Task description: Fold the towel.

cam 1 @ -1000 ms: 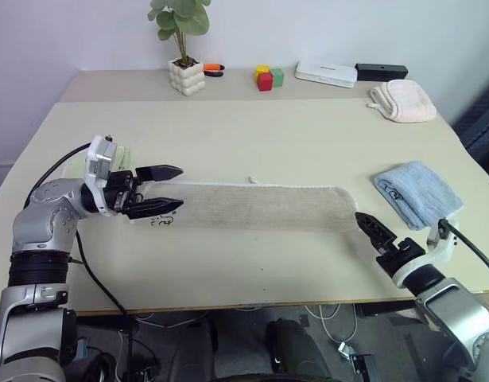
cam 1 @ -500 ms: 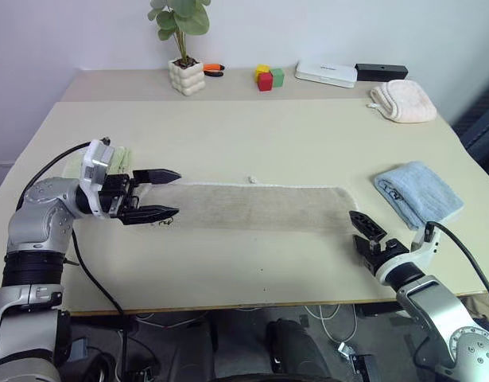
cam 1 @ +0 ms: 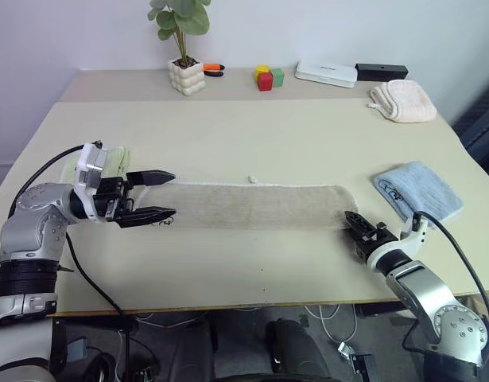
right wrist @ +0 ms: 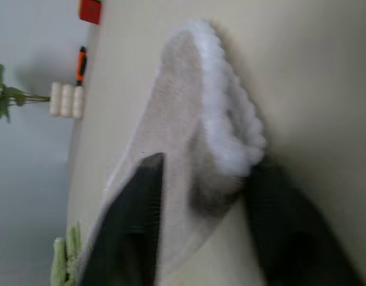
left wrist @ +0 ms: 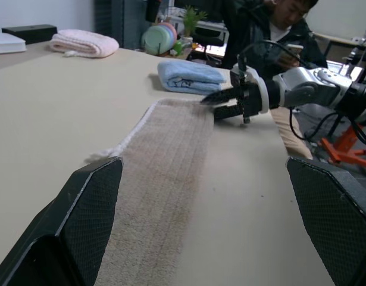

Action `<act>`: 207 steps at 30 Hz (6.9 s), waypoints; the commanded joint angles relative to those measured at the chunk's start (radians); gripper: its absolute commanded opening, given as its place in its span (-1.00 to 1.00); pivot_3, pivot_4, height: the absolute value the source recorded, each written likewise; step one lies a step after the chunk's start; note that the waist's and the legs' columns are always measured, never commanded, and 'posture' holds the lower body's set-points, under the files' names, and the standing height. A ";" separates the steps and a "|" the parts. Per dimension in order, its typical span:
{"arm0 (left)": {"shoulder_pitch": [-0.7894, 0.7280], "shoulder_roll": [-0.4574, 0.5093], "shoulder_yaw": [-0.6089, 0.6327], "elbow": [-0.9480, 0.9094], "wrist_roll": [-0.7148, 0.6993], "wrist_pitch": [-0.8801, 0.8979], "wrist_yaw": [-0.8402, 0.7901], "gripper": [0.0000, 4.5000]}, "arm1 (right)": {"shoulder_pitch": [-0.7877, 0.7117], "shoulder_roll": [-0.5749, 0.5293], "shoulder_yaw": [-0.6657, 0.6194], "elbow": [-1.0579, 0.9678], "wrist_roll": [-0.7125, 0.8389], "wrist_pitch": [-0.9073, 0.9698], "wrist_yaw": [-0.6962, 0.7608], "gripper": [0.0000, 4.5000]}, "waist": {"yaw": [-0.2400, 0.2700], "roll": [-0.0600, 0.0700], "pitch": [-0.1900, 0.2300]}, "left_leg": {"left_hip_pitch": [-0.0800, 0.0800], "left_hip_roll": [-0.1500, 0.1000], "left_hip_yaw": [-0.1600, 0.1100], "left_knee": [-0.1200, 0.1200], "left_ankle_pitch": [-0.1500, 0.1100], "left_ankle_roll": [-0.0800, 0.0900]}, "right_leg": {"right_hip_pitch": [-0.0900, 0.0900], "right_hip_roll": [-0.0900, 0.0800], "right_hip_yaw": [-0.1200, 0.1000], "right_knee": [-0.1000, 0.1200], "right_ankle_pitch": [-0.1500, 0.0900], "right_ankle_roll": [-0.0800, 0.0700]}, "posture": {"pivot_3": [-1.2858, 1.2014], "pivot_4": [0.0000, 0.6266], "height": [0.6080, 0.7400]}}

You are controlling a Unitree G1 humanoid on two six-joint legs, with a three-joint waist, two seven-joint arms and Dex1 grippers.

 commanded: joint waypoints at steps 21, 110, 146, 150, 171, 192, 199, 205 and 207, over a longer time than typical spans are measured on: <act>-0.042 -0.024 0.001 0.030 0.002 -0.034 0.000 1.00 | -0.047 -0.393 0.033 -0.045 -0.403 0.092 0.359 -1.00 | 0.002 -0.001 -0.001 | 0.000 0.000 0.001 0.000 0.000 0.000 | 0.000 0.001 0.000 0.000 0.000 0.000 | 0.03 -0.52 1.00; 0.059 0.012 0.037 -0.144 -0.056 0.059 0.075 1.00 | -0.245 0.073 0.528 0.233 -1.348 -0.516 0.667 -0.98 | 0.002 -0.001 0.000 | -0.001 0.000 0.001 -0.001 0.000 0.000 | -0.002 0.001 0.000 0.001 0.001 0.001 | 0.03 -0.52 1.00; 0.433 0.084 0.177 -0.589 -0.264 0.719 0.760 1.00 | -0.258 0.138 0.717 0.221 -1.539 -0.578 0.769 -0.98 | -0.010 -0.001 0.000 | 0.001 0.000 -0.001 -0.001 0.000 -0.001 | -0.002 0.000 -0.001 0.004 0.000 0.000 | 0.03 -0.52 1.00; 0.394 0.047 0.198 -0.625 -0.296 0.853 0.943 1.00 | -0.274 0.139 0.734 0.242 -1.564 -0.601 0.789 -0.98 | -0.013 -0.001 0.000 | 0.001 0.000 0.000 -0.001 0.000 -0.001 | -0.002 0.000 -0.001 0.003 0.000 0.000 | 0.03 -0.52 1.00; 0.673 -0.186 0.169 -0.840 -1.352 0.472 1.944 1.00 | -0.445 -0.163 0.399 -0.036 -1.141 -0.258 1.108 0.98 | 0.006 0.000 0.000 | 0.003 -0.002 -0.002 0.000 0.000 -0.001 | 0.001 -0.006 -0.001 0.002 0.001 -0.002 | 0.03 -0.52 1.00; 0.685 -0.419 0.216 -0.741 -1.352 0.281 2.047 1.00 | -0.381 -0.405 0.278 -0.147 -0.946 -0.069 1.204 0.98 | 0.011 -0.001 0.000 | 0.002 -0.003 0.002 0.001 0.000 -0.001 | 0.003 -0.004 0.001 -0.004 0.001 -0.003 | 0.03 -0.52 1.00; 0.646 -0.501 0.227 -0.707 -1.352 0.265 2.110 1.00 | -0.378 -0.393 0.294 -0.155 -0.957 -0.083 1.176 0.98 | 0.010 -0.001 0.000 | 0.002 -0.003 0.001 0.001 0.000 -0.001 | 0.003 -0.003 0.001 -0.005 0.001 -0.003 | 0.03 -0.52 1.00; 0.598 -0.548 0.239 -0.652 -1.352 0.307 2.146 1.00 | -0.370 -0.398 0.301 -0.167 -0.966 -0.087 1.158 0.98 | 0.010 -0.001 0.000 | 0.002 -0.003 0.001 0.001 0.000 -0.001 | 0.003 -0.003 0.001 -0.005 0.001 -0.003 | 0.03 -0.52 1.00; 0.592 -0.570 0.246 -0.650 -1.352 0.320 2.145 1.00 | -0.365 -0.403 0.305 -0.171 -0.971 -0.086 1.156 0.98 | 0.010 -0.001 0.000 | 0.002 -0.003 0.001 0.001 0.000 -0.001 | 0.003 -0.003 0.001 -0.005 0.001 -0.003 | 0.03 -0.52 1.00</act>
